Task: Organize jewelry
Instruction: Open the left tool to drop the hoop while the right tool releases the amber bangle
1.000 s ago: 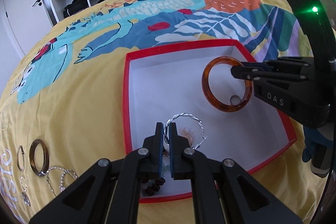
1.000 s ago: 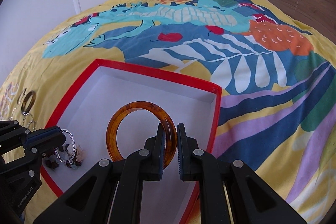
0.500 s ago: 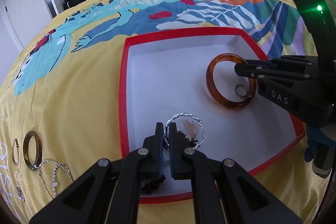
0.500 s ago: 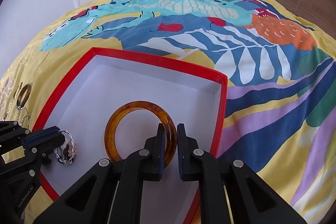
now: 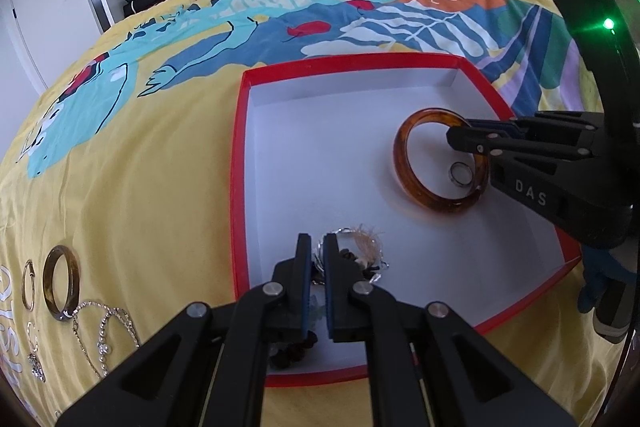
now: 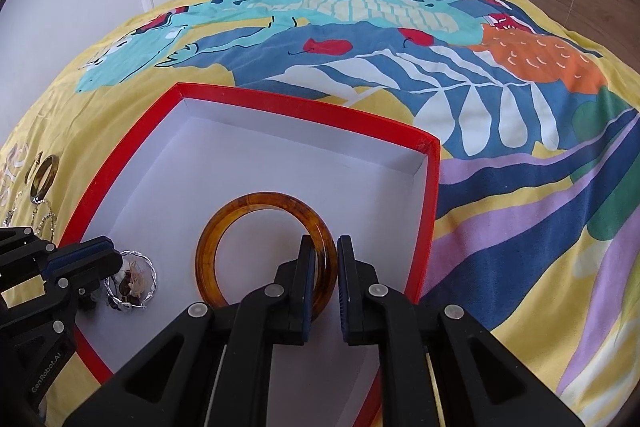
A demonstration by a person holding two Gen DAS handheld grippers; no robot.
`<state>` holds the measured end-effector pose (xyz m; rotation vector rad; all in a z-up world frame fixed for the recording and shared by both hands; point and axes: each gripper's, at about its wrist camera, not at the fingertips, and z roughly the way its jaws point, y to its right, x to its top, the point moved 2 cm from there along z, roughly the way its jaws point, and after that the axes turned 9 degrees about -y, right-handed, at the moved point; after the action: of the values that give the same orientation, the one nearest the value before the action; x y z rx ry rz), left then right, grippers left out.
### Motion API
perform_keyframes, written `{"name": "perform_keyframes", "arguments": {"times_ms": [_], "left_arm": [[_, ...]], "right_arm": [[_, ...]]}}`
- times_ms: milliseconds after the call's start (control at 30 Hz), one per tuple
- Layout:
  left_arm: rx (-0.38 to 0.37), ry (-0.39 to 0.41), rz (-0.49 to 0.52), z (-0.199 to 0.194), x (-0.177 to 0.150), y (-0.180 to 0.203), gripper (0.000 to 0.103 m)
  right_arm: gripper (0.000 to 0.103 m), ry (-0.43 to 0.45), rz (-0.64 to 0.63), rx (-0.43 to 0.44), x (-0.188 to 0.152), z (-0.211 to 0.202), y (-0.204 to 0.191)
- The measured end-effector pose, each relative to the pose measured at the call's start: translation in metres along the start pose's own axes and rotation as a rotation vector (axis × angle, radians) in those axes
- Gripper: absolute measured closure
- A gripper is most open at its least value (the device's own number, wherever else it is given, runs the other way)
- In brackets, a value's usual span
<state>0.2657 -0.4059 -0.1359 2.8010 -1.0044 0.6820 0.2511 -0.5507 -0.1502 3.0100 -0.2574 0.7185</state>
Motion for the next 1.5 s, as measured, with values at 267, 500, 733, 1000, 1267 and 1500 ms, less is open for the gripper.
{"name": "perform_keyframes", "arguments": {"times_ms": [267, 500, 733, 1000, 1267, 1500], "left_arm": [[0.008, -0.002, -0.001, -0.001, -0.001, -0.001, 0.096], [0.011, -0.003, -0.007, -0.002, -0.003, 0.000, 0.085], [0.011, -0.004, -0.007, -0.002, -0.004, -0.001, 0.084], [0.008, -0.004, -0.011, -0.004, -0.007, -0.002, 0.084], [0.000, 0.008, -0.008, -0.014, -0.007, 0.000, 0.083], [-0.007, 0.018, -0.005, -0.023, -0.006, 0.002, 0.081]], "right_arm": [[0.092, 0.002, 0.003, -0.002, -0.001, -0.001, 0.001], [0.087, 0.009, 0.008, 0.001, -0.001, -0.004, 0.001], [0.081, 0.024, 0.020, 0.002, -0.002, -0.009, 0.002], [0.081, 0.036, 0.030, 0.004, -0.003, -0.013, 0.003], [0.080, 0.047, 0.034, 0.002, -0.005, -0.023, 0.002], [0.077, 0.059, 0.040, -0.001, -0.005, -0.033, 0.003]]}}
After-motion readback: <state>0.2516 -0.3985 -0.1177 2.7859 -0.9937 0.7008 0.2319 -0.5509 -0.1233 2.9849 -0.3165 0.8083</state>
